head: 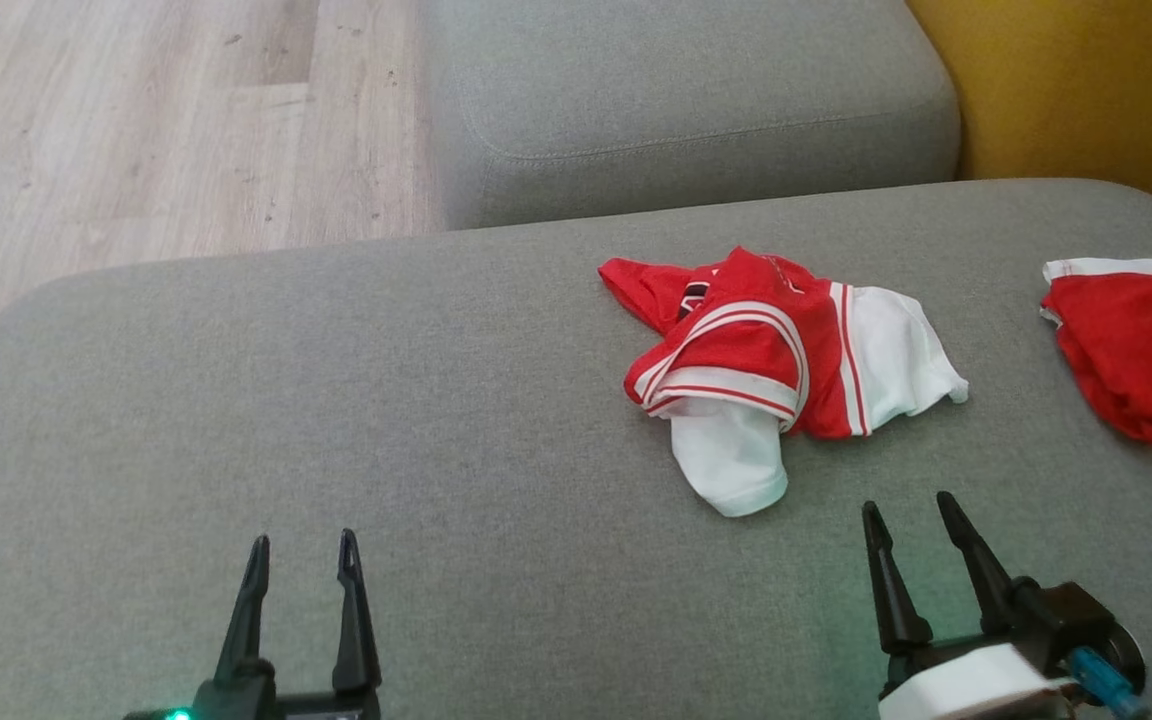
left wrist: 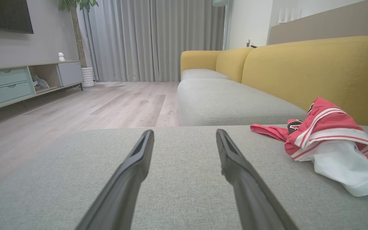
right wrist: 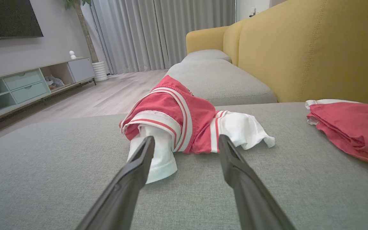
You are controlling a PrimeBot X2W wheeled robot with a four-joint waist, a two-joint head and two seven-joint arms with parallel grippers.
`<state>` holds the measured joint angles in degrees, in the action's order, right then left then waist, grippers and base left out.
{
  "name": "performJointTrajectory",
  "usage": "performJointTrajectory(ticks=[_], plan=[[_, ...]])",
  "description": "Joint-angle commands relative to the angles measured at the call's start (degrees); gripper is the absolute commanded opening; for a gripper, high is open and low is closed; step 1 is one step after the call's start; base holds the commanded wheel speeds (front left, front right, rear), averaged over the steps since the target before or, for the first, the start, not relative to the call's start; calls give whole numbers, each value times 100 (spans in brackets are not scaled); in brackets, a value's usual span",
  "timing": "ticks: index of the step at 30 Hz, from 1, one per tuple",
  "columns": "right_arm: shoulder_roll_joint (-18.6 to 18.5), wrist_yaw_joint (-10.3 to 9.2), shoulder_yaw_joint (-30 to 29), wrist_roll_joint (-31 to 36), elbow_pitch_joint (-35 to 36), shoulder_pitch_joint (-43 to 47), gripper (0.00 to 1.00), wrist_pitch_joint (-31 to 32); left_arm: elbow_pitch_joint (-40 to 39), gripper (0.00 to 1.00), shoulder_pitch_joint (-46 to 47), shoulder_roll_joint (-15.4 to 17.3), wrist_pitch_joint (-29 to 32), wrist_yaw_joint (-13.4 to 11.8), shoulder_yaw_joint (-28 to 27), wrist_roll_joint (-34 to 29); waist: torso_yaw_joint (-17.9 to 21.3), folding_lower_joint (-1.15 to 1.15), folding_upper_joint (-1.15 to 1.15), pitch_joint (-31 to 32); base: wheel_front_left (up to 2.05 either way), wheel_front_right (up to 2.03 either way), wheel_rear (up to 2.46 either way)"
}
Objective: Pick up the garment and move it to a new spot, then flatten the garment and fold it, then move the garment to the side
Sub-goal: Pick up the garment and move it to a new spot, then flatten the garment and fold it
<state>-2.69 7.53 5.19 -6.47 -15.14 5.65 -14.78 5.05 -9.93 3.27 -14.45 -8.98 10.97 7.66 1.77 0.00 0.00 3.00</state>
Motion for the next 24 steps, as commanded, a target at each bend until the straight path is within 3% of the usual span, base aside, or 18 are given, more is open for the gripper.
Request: performJointTrajectory(ticks=[1,24], plan=[[-19,-4,151,13,177,-152,100,-22,-220,100,247,-34,-54,26,-196,-36,-3,0,0,5,0,0,0],[-19,-4,134,49,248,-169,100,-22,-71,100,200,-39,-54,-4,-11,139,-62,0,0,62,0,0,0]])
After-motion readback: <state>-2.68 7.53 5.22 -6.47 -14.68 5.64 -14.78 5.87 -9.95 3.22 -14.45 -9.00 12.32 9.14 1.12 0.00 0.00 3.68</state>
